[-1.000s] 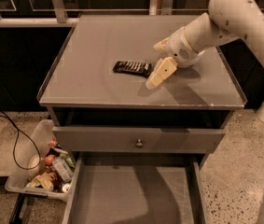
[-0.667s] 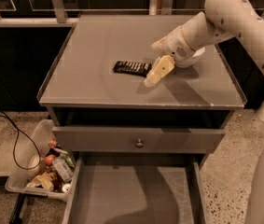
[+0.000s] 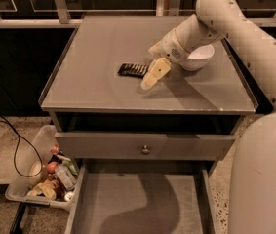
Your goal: Place rxbar chocolate into middle drawer
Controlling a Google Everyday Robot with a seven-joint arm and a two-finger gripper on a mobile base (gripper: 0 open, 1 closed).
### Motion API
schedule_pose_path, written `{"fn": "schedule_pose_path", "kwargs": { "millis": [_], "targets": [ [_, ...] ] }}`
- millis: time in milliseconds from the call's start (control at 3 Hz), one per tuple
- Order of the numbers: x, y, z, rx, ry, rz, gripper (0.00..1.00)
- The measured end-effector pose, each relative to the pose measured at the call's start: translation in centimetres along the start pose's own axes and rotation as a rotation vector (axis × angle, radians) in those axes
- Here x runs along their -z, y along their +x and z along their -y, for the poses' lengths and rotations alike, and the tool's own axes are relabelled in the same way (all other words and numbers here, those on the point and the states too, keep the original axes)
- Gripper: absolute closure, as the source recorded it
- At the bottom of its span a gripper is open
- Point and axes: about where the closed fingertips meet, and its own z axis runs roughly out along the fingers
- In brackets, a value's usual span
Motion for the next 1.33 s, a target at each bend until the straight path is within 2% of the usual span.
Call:
{"fn": "schedule_pose_path", "kwargs": {
  "millis": [667, 1000, 1333],
  "targets": [
    [-1.15, -0.02, -0.1, -0.018, 0.0, -0.031, 0.0],
    [-1.15, -0.02, -0.1, -0.018, 0.0, -0.031, 0.19],
    [-1.15, -0.02, -0.1, -0.018, 0.0, -0.031, 0.42]
  ]
}}
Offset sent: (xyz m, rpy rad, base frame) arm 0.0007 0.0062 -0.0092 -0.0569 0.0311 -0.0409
